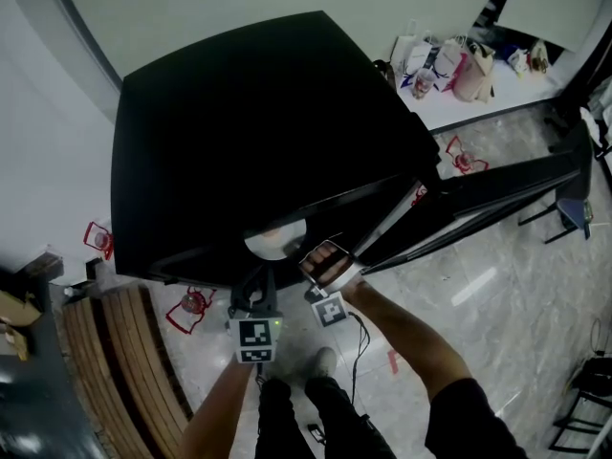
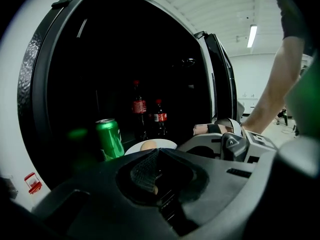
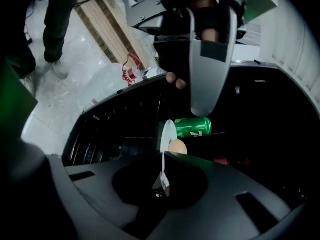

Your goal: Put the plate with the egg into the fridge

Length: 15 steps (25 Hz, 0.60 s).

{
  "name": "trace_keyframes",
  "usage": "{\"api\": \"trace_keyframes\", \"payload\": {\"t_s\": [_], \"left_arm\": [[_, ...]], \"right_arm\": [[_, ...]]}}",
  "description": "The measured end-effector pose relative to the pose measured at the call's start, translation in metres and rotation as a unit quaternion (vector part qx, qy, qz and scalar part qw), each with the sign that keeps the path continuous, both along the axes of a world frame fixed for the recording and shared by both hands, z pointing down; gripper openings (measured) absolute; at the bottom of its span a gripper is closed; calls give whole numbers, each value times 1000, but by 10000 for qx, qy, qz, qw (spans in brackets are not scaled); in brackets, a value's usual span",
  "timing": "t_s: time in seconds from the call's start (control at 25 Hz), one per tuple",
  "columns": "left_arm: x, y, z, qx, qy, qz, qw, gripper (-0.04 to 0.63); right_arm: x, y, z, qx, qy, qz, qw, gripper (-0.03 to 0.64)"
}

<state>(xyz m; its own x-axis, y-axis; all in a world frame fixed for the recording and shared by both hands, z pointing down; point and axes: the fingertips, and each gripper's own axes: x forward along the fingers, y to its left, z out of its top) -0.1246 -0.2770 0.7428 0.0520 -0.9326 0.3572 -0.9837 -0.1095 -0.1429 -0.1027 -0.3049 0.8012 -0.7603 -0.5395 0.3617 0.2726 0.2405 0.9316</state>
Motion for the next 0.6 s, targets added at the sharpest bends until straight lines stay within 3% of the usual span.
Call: {"api": "trace_keyframes", "payload": {"t_s": [0.24, 0.6], "left_arm": [[3, 3, 7, -99, 67, -47, 9999, 9], [0, 15, 10, -227, 103, -121, 9996, 9]], "right_arm": [[-2, 1, -2, -265, 49, 139, 9995, 99], [12, 13, 6, -382, 296, 207, 9986, 141]]}}
